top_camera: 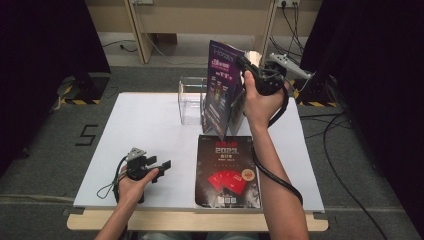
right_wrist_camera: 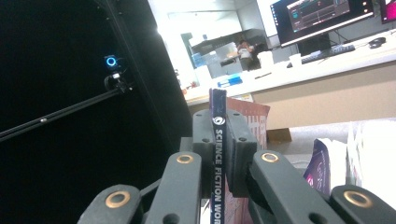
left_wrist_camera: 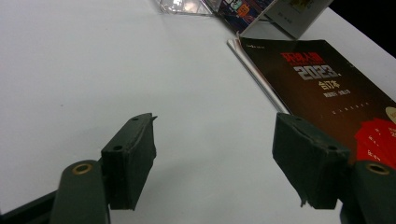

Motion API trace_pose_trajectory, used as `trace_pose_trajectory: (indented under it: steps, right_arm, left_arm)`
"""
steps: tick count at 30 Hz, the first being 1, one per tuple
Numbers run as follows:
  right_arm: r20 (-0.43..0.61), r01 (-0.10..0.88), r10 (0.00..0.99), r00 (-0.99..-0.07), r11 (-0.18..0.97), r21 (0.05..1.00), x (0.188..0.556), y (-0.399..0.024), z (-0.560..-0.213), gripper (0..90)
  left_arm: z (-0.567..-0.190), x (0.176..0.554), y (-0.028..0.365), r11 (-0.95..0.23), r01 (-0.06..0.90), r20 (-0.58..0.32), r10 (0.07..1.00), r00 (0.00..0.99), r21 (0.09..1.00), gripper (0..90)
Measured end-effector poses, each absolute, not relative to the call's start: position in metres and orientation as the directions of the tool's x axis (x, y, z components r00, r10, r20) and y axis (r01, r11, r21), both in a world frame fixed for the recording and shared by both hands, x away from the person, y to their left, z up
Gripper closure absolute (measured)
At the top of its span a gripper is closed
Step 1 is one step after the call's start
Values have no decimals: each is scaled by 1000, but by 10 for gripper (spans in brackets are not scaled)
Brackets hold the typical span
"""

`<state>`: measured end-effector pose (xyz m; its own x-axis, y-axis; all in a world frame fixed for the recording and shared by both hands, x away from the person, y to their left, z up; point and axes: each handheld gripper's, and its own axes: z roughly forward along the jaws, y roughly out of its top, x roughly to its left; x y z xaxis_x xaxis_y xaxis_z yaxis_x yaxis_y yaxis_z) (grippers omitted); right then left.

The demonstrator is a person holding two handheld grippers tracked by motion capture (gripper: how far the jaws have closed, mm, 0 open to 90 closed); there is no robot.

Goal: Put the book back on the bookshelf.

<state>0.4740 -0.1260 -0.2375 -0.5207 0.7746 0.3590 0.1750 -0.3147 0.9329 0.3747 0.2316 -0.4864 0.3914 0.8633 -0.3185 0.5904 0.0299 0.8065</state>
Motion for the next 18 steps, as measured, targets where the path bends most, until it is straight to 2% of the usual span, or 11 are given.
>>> trace_pose_trajectory:
  steps: [18]
  right_arm:
    - [362, 146, 807, -467, -334, 931, 505, -125, -232, 849]
  left_arm:
    - [-487, 375, 233, 32, 591, -321, 862, 391, 806, 290]
